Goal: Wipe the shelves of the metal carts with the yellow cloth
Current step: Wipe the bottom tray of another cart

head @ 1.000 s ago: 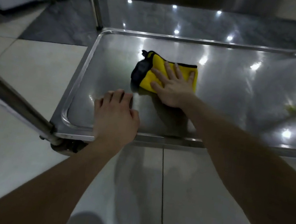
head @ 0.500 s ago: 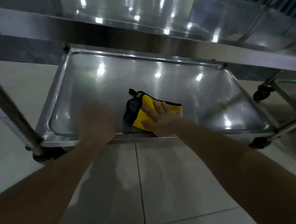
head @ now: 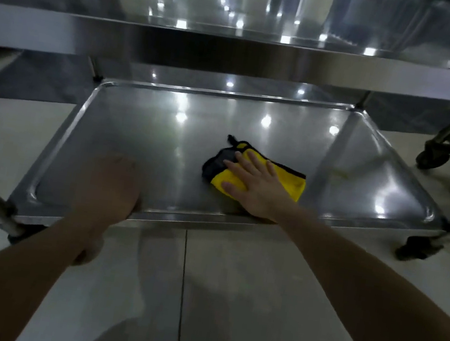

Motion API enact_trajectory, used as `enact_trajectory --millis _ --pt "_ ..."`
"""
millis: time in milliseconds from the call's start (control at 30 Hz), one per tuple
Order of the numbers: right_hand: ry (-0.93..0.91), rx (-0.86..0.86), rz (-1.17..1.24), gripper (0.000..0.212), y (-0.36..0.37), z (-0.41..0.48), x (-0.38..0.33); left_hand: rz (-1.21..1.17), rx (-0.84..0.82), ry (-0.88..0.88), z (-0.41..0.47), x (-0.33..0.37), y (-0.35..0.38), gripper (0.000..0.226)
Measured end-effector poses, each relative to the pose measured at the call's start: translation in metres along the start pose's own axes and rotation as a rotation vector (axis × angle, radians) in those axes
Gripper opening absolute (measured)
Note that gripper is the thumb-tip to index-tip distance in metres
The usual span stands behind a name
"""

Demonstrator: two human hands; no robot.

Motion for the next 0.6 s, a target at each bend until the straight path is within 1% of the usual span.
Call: enact_trajectory --millis 67,100,133,200,233,300,333,400,433,467,533,600 --pt "0.184 0.03 0.03 0.073 -0.008 -0.014 0.054 0.034 -0.029 -0.023 0.003 0.003 0.0 0.05" --pt "0.243 0.013 0.041 0.075 -0.011 -0.017 0.073 0.056 -0.037 -0.038 0.005 0.006 0.0 0.044" --pt "0.257 -0.022 0.051 0.078 -0.013 -0.018 0.085 0.068 -0.046 -0.055 0.008 0.011 -0.001 0.041" --pt "0.167 -0.082 0.084 0.083 -0.018 -0.018 0.094 0.023 -0.056 -0.08 0.011 0.032 -0.004 0.044" --pt "0.092 -0.073 0.095 0.084 -0.022 -0.02 0.096 -0.008 -0.042 -0.06 0.013 0.05 -0.006 0.047" --pt "-0.042 -0.019 0.039 0.081 -0.029 -0.028 0.101 -0.024 -0.023 0.055 0.018 0.097 -0.002 0.049" --pt "-0.073 -0.019 -0.016 0.082 -0.028 -0.031 0.102 -0.018 -0.008 0.129 0.022 0.122 0.001 0.052" --pt "-0.062 -0.057 -0.089 0.085 -0.019 -0.033 0.102 -0.021 0.026 0.247 0.035 0.172 0.008 0.053" --pt "-0.055 -0.062 -0.089 0.085 -0.016 -0.031 0.101 -0.031 0.026 0.274 0.045 0.192 0.012 0.05" --pt "-0.059 -0.055 -0.077 0.083 -0.014 -0.028 0.1 -0.042 0.019 0.279 0.056 0.208 0.015 0.049" --pt "-0.077 -0.029 -0.05 0.081 -0.015 -0.023 0.104 -0.038 -0.005 0.236 0.074 0.224 0.021 0.045" --pt "-0.059 -0.011 -0.033 0.079 -0.019 -0.021 0.122 0.003 0.022 0.211 0.08 0.227 0.03 0.041"
Point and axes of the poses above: each hand's wrist, its own z-axis towards the middle knuckle, its own y-axis out of the palm, x = y × z, the point moved 4 cm from there along z, towards the middle knuckle, and after that the axes turned 15 degrees about -x, right-handed, at the moved point
